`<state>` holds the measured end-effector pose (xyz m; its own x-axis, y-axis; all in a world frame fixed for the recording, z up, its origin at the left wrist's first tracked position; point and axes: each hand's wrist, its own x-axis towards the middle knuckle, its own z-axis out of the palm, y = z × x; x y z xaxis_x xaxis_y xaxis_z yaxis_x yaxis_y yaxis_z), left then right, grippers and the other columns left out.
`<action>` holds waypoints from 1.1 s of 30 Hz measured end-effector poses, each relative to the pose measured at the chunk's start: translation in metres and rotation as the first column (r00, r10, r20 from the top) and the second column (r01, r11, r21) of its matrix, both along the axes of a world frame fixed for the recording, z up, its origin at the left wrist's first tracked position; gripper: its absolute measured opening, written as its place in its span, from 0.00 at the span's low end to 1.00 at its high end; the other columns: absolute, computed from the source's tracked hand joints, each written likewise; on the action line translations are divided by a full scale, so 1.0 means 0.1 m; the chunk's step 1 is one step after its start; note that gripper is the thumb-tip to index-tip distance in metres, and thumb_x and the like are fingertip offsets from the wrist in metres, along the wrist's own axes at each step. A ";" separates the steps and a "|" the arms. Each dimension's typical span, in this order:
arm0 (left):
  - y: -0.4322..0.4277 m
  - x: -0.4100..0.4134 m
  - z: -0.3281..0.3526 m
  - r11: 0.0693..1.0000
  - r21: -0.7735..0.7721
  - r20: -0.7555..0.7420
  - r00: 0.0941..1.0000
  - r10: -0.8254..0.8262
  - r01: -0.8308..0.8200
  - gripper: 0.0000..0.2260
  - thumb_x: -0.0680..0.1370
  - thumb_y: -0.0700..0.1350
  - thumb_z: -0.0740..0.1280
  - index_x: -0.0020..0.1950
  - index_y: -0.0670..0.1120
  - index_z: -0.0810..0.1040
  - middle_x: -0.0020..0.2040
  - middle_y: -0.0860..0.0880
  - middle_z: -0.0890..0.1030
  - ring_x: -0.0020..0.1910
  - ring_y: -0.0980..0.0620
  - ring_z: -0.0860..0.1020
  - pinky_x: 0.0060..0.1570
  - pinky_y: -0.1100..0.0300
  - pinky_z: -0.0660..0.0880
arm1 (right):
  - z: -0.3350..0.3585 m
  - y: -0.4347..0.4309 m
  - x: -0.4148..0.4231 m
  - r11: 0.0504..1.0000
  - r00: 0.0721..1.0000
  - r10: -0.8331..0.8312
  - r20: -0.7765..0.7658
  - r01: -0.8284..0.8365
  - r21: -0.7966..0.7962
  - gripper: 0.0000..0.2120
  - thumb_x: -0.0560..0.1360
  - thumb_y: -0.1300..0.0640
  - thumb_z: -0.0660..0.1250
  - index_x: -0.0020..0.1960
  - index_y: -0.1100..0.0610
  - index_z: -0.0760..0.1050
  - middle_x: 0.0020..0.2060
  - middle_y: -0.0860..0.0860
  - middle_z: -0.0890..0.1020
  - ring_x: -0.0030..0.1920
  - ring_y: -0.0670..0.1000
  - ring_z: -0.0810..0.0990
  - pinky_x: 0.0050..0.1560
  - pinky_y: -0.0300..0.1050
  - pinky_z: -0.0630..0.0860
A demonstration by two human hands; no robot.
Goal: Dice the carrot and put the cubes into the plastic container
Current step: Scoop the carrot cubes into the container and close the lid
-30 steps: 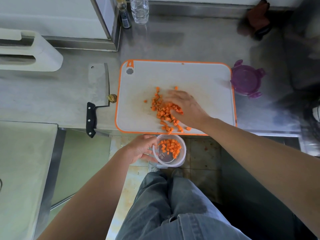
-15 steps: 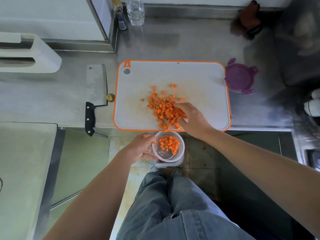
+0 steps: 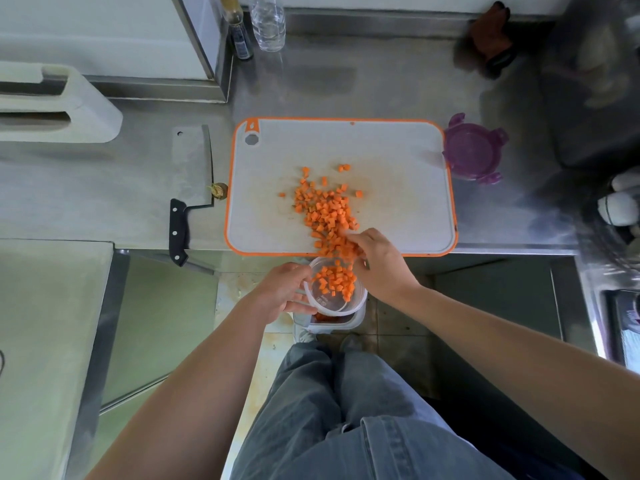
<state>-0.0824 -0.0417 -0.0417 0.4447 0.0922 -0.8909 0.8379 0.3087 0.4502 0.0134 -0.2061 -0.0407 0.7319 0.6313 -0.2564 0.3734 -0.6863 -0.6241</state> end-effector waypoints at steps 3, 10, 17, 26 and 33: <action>0.01 -0.01 -0.01 1.000 -0.003 0.002 1.000 0.003 -0.003 0.14 0.77 0.40 0.63 0.63 0.41 0.73 0.56 0.40 0.77 0.50 0.41 0.80 0.43 0.48 0.83 | 0.02 0.01 -0.01 0.997 1.000 0.019 -0.003 -0.019 0.070 0.17 0.77 0.67 0.60 0.65 0.60 0.75 0.55 0.54 0.77 0.49 0.48 0.76 0.54 0.41 0.76; 0.02 0.00 -0.03 1.000 0.010 0.003 1.000 -0.014 0.014 0.14 0.77 0.40 0.62 0.63 0.42 0.73 0.57 0.40 0.77 0.50 0.40 0.81 0.45 0.47 0.82 | 0.06 0.30 0.37 0.989 0.985 0.151 0.081 -0.150 -0.016 0.26 0.76 0.63 0.61 0.74 0.55 0.64 0.74 0.51 0.64 0.72 0.52 0.61 0.70 0.48 0.63; 0.03 0.01 -0.04 1.000 -0.001 -0.003 1.000 -0.015 0.015 0.14 0.77 0.39 0.62 0.62 0.42 0.73 0.57 0.40 0.78 0.51 0.39 0.81 0.45 0.47 0.82 | 0.05 0.32 0.34 0.967 0.968 0.243 0.059 -0.237 -0.092 0.23 0.76 0.64 0.61 0.70 0.56 0.68 0.67 0.53 0.68 0.67 0.53 0.65 0.67 0.49 0.67; 0.03 0.01 -0.03 1.000 -0.006 -0.006 1.000 -0.011 0.011 0.14 0.77 0.39 0.62 0.62 0.41 0.73 0.56 0.39 0.78 0.50 0.39 0.81 0.44 0.48 0.82 | 0.11 0.07 0.22 0.955 0.956 0.288 0.054 -0.291 0.052 0.14 0.76 0.66 0.62 0.60 0.56 0.76 0.56 0.49 0.75 0.47 0.44 0.74 0.52 0.37 0.75; 0.03 -0.01 -0.02 1.000 -0.001 -0.001 1.000 -0.016 0.016 0.14 0.77 0.40 0.62 0.62 0.42 0.73 0.58 0.39 0.77 0.52 0.39 0.81 0.43 0.49 0.83 | 0.10 0.11 0.44 0.999 0.988 0.004 0.157 0.004 -0.050 0.21 0.74 0.67 0.61 0.66 0.58 0.72 0.61 0.53 0.73 0.62 0.53 0.70 0.59 0.44 0.71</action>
